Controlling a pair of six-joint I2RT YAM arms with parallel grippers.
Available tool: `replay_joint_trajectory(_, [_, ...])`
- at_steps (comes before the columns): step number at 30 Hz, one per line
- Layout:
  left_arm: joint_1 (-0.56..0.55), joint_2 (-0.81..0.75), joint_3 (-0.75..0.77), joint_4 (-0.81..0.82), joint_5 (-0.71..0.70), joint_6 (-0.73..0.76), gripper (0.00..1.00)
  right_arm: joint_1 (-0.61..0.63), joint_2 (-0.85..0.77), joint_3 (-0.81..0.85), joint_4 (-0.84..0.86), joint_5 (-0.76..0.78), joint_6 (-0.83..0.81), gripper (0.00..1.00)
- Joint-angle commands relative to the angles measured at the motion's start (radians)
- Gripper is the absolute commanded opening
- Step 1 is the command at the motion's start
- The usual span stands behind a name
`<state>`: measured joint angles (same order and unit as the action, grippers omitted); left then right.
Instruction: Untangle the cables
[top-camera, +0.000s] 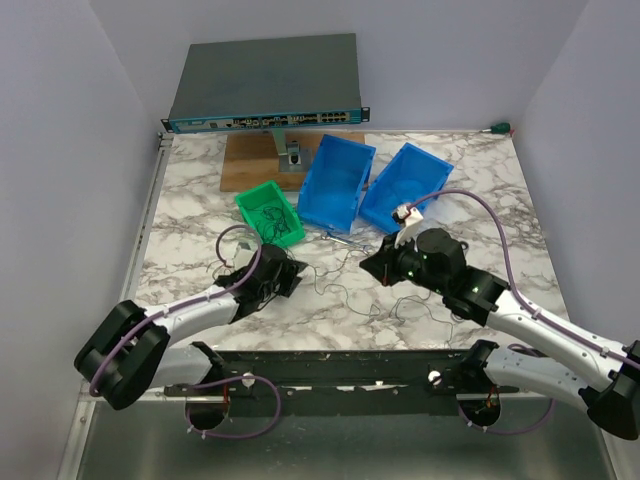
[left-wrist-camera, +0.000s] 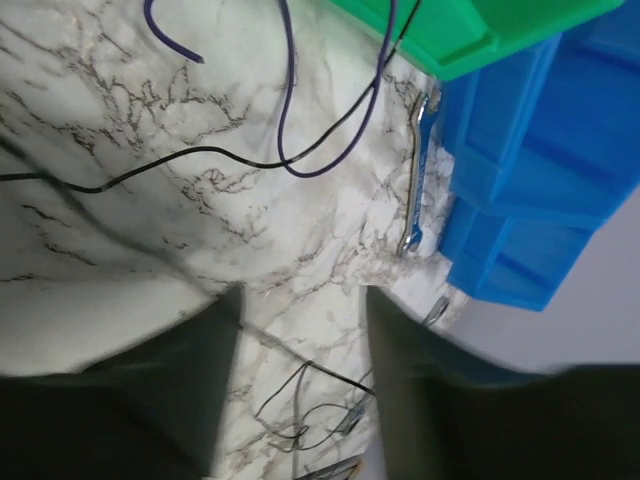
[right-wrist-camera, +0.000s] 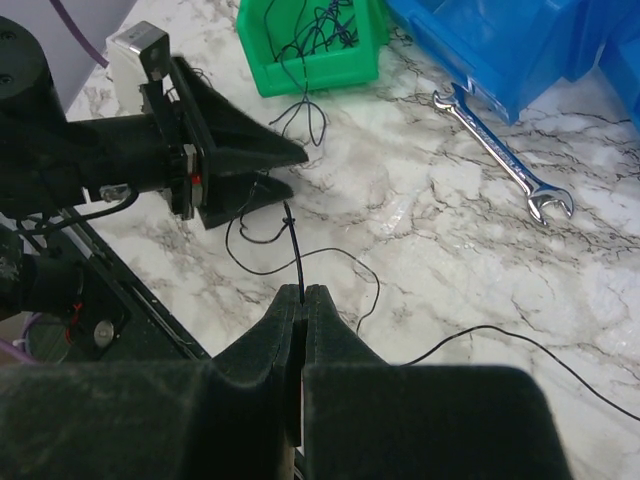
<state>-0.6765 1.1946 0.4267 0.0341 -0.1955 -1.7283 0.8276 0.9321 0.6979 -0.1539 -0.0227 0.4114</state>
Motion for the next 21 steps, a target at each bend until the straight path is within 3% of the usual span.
replay_joint_trajectory(1, [-0.003,0.028,0.018,0.07,-0.078,0.006,0.1,0.001,-0.004,0.016,0.008,0.01,0.006,0.01])
replay_joint_trajectory(2, [0.0,0.011,0.009,0.07,-0.104,0.017,0.0,0.0,-0.009,0.015,0.002,0.018,0.005,0.01])
replay_joint_trajectory(5, [0.007,-0.087,-0.028,0.02,-0.203,0.046,0.0,0.001,-0.023,0.012,-0.018,0.082,0.009,0.01])
replay_joint_trajectory(7, [0.017,-0.19,-0.032,-0.108,-0.288,0.083,0.0,0.001,-0.034,0.002,-0.03,0.149,0.023,0.01])
replay_joint_trajectory(11, [0.065,-0.432,-0.019,-0.444,-0.491,0.112,0.0,-0.002,-0.02,0.005,-0.117,0.428,0.116,0.01])
replay_joint_trajectory(15, [0.218,-0.723,-0.049,-0.652,-0.585,0.198,0.0,-0.008,0.0,0.02,-0.223,0.703,0.242,0.01])
replay_joint_trajectory(18, [0.291,-0.897,-0.06,-0.764,-0.672,0.251,0.0,-0.021,-0.001,0.016,-0.243,0.77,0.302,0.01])
replay_joint_trajectory(21, [0.303,-1.004,-0.048,-0.849,-0.763,0.253,0.0,-0.058,0.021,0.021,-0.246,0.744,0.33,0.01])
